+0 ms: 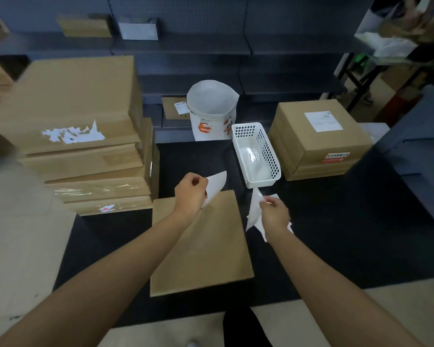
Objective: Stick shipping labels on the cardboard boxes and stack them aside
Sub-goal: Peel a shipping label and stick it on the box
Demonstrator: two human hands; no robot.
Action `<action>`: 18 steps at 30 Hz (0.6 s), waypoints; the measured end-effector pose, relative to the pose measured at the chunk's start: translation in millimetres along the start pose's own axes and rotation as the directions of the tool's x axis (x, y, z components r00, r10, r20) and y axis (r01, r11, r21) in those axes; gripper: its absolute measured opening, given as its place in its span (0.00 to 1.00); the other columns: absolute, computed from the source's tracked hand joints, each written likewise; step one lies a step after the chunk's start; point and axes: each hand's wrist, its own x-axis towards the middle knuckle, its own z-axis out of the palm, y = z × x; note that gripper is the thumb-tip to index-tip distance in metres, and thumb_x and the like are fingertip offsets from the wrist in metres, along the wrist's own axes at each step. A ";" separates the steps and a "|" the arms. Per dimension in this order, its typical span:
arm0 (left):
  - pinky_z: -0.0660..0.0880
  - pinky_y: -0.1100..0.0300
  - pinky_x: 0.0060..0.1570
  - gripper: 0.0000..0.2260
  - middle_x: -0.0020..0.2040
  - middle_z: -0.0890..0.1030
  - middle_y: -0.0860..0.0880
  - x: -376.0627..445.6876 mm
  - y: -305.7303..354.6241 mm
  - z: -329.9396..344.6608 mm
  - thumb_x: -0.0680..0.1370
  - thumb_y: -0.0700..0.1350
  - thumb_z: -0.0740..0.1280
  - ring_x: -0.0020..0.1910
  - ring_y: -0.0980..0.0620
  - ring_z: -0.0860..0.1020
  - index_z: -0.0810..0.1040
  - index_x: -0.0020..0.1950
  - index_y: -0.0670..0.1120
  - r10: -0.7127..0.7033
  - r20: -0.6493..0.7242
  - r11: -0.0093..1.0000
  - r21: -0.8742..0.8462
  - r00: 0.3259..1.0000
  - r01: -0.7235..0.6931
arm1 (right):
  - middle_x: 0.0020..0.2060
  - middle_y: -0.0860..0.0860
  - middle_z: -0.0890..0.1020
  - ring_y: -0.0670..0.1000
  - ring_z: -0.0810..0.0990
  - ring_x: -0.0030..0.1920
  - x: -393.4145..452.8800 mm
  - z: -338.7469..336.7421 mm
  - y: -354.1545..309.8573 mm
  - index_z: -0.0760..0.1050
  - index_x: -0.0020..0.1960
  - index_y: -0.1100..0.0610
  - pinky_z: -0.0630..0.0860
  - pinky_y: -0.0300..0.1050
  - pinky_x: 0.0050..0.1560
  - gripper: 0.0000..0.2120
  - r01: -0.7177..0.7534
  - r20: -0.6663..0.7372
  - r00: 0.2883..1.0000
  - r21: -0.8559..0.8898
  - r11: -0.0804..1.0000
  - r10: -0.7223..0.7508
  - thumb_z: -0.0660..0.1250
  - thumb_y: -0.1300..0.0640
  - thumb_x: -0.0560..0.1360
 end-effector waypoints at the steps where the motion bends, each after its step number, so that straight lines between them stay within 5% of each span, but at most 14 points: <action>1: 0.72 0.67 0.37 0.05 0.42 0.75 0.50 10.2 3.8 10.0 0.80 0.42 0.62 0.38 0.55 0.74 0.76 0.51 0.42 -0.014 -0.013 1.000 0.010 1.000 0.014 | 0.52 0.50 0.78 0.50 0.76 0.53 13.9 2.9 -4.6 0.78 0.57 0.57 0.71 0.43 0.52 0.10 0.011 0.002 1.000 -0.002 1.000 -0.011 0.64 0.62 0.77; 5: 0.79 0.52 0.51 0.04 0.40 0.76 0.49 51.1 17.8 44.8 0.79 0.41 0.62 0.40 0.54 0.76 0.75 0.49 0.42 -0.078 -0.026 0.997 -0.020 0.997 0.078 | 0.50 0.49 0.77 0.49 0.76 0.53 72.3 14.8 -39.3 0.78 0.57 0.57 0.72 0.42 0.55 0.09 0.088 0.040 0.995 -0.031 0.996 -0.086 0.64 0.62 0.78; 12: 0.78 0.58 0.48 0.03 0.42 0.76 0.49 97.8 36.1 74.8 0.79 0.41 0.62 0.40 0.54 0.75 0.75 0.48 0.44 -0.147 -0.090 0.989 -0.035 0.985 0.144 | 0.54 0.53 0.79 0.54 0.78 0.56 164.7 41.8 -91.2 0.74 0.50 0.55 0.73 0.44 0.53 0.02 0.237 0.080 0.971 -0.182 0.954 -0.226 0.64 0.58 0.78; 18: 0.79 0.53 0.52 0.03 0.41 0.76 0.49 121.8 29.3 82.7 0.79 0.40 0.63 0.40 0.54 0.76 0.75 0.46 0.44 -0.183 -0.072 0.983 0.001 0.980 0.183 | 0.65 0.54 0.70 0.56 0.64 0.67 183.8 52.5 -72.0 0.70 0.67 0.57 0.69 0.52 0.63 0.28 0.264 0.166 0.964 -0.549 0.793 -0.206 0.73 0.48 0.72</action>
